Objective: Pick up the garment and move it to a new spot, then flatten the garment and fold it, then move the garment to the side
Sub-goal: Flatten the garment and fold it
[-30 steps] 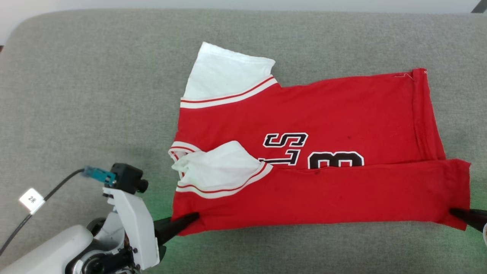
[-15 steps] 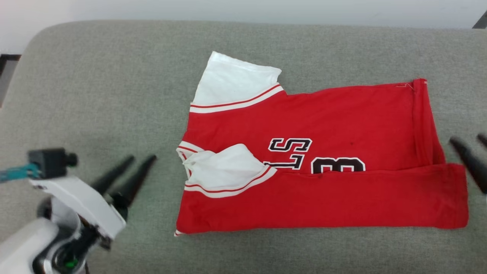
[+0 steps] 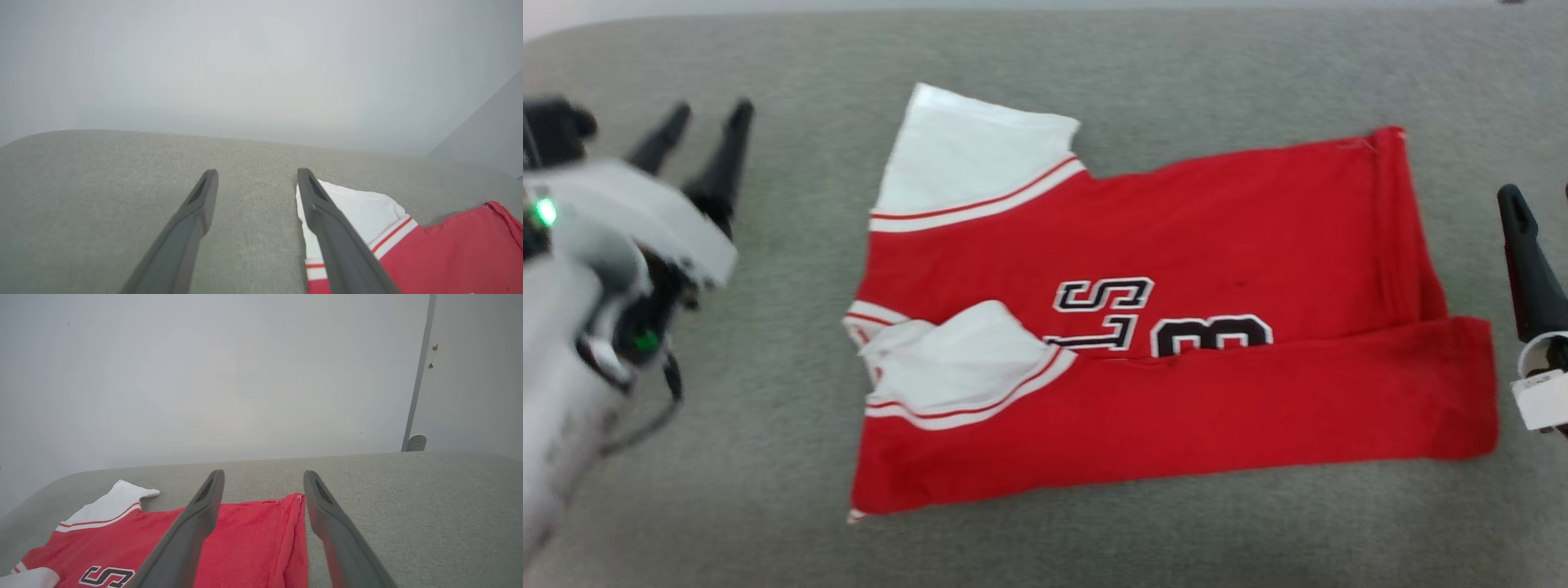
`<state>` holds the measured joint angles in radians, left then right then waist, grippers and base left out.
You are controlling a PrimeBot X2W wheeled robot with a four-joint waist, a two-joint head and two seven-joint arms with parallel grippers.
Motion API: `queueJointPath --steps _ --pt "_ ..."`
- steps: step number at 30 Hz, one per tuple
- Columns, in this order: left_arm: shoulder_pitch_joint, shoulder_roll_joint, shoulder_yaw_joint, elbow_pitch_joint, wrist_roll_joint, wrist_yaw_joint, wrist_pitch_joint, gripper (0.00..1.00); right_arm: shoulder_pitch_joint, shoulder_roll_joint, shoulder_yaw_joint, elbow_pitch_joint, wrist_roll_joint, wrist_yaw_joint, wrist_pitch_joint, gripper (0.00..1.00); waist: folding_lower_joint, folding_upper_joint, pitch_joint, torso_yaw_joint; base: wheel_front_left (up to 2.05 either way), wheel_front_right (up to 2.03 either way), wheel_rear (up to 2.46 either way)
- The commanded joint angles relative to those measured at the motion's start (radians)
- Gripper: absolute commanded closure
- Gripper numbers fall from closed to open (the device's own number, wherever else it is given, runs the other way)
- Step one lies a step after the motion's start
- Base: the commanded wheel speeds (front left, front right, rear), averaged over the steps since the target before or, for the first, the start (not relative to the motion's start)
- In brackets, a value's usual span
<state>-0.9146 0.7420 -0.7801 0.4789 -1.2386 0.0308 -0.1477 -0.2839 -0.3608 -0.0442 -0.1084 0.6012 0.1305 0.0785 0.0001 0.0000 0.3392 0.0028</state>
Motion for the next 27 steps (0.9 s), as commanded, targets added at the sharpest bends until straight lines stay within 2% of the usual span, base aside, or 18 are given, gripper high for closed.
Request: queueJointPath --steps 1,7,12,15,23,27 --pt "-0.024 -0.001 -0.001 0.015 0.008 -0.006 0.004 0.0 -0.011 0.009 0.002 -0.006 -0.008 0.0 -0.01 0.0 -0.0001 0.0 0.041 -0.062 0.0 0.0 0.0" --pt "-0.204 -0.043 -0.059 0.242 0.064 -0.073 0.15 0.0 0.004 0.04 0.019 -0.024 -0.008 0.0 -0.015 0.0 -0.0001 0.0 0.077 -0.155 0.0 0.0 0.0" --pt "-0.303 -0.062 -0.117 0.389 0.032 -0.131 0.431 0.0 0.016 0.04 0.045 -0.031 0.011 0.0 -0.007 0.0 -0.0001 0.0 0.095 -0.208 0.0 0.0 0.0" --pt "-0.343 -0.065 -0.142 0.433 0.019 -0.149 0.55 0.0 0.021 0.035 0.06 -0.028 0.02 0.0 0.004 0.0 -0.0001 0.0 0.105 -0.23 0.0 0.0 0.0" --pt "-0.417 -0.085 -0.164 0.491 -0.001 -0.161 0.656 0.0 0.009 0.035 0.095 -0.035 0.035 0.0 0.016 0.0 -0.0001 0.0 0.134 -0.259 0.0 0.0 0.0" --pt "-0.422 -0.096 -0.172 0.475 -0.026 -0.162 0.686 0.0 0.003 0.03 0.098 -0.032 0.039 0.0 0.018 0.0 -0.0001 0.0 0.143 -0.263 0.0 0.0 0.0"
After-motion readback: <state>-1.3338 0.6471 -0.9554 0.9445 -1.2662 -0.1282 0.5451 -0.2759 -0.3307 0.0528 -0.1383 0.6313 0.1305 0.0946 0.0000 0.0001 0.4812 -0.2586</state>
